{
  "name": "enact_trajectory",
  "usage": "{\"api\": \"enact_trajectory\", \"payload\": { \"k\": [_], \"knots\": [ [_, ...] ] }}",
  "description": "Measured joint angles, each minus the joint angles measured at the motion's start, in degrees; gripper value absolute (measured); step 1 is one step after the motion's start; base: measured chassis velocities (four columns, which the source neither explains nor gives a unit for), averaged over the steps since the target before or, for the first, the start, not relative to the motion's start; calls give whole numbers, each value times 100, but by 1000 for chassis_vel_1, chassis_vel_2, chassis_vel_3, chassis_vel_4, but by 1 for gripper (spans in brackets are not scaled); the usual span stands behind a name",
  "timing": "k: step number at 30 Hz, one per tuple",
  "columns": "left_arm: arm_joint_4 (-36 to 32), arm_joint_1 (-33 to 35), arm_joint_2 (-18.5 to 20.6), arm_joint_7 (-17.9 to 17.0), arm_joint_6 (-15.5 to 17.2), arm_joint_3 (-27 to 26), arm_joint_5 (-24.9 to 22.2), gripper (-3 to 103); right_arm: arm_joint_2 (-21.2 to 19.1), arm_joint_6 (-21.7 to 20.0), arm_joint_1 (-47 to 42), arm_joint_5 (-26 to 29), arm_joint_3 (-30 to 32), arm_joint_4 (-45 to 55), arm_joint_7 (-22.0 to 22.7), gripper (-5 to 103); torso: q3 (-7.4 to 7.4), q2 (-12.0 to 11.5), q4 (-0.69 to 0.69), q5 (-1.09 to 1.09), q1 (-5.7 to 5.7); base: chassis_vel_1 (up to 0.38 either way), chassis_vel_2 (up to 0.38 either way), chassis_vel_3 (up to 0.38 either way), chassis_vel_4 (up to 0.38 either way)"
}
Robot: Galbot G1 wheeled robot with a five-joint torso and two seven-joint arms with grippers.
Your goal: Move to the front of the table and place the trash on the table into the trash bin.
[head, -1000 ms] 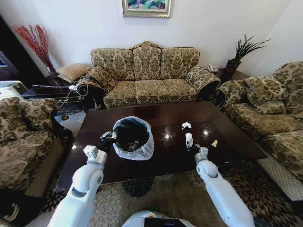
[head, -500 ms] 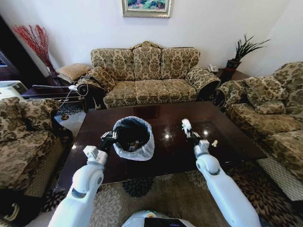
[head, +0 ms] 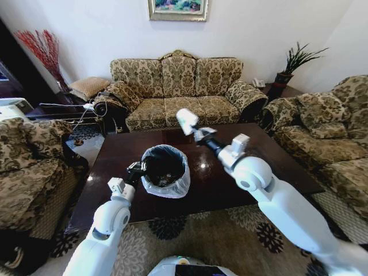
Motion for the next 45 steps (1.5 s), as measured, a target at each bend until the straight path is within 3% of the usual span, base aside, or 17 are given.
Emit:
{"api": "enact_trajectory", "payload": {
  "k": [7,9,10,14,15,17,19,20,26,32,38,41,45],
  "knots": [
    [16,-11,-6,4,32,-59,1,3,-31,-334,-73,88,-615,169,-32,-1,0,0,-1,0,-1,0,0,0,0],
    [43,-28,-16,12,34,-57,1,3,-73,-372,-239,-265,-729,118,-78,9,0,0,-2,1,0,0,0,0,0],
    [43,-28,-16,12,34,-57,1,3,-73,-372,-239,-265,-729,118,-78,9,0,0,-2,1,0,0,0,0,0],
    [74,-45,-18,28,34,-52,1,3,-89,-382,-331,-519,-750,17,-101,31,0,0,-2,1,-1,0,0,0,0],
    [74,-45,-18,28,34,-52,1,3,-89,-382,-331,-519,-750,17,-101,31,0,0,-2,1,-1,0,0,0,0],
    [77,-56,-19,28,34,-44,-1,3,-58,-380,-314,-585,-760,-44,-108,41,0,0,-1,1,0,0,0,0,0],
    [77,-56,-19,28,34,-43,-2,3,-49,-375,-306,-597,-767,-54,-109,41,0,0,0,1,0,0,0,0,0],
    [77,-56,-13,29,34,-44,-5,3,-45,-362,-292,-611,-792,-57,-109,52,0,0,-1,1,0,0,0,0,0],
    [77,-58,1,28,34,-72,-18,3,7,-212,-272,-657,-715,-56,-110,69,0,0,-1,1,-1,0,0,0,0],
    [61,-58,-28,26,34,-89,-25,3,59,-67,-307,-669,1,-184,40,95,0,0,0,1,0,0,0,0,0],
    [30,-37,-46,23,24,-153,-39,3,-98,132,-652,-987,750,-557,522,100,0,0,0,1,-1,0,0,0,0],
    [6,-13,-82,16,-23,-198,-43,3,-138,142,-1186,-1798,1335,-1091,497,100,0,0,-3,2,0,0,0,0,0],
    [-155,157,-158,-4,-80,-325,-40,3,78,347,-1530,-2446,1581,-1510,310,100,0,0,0,5,0,0,0,0,0]
  ]
}}
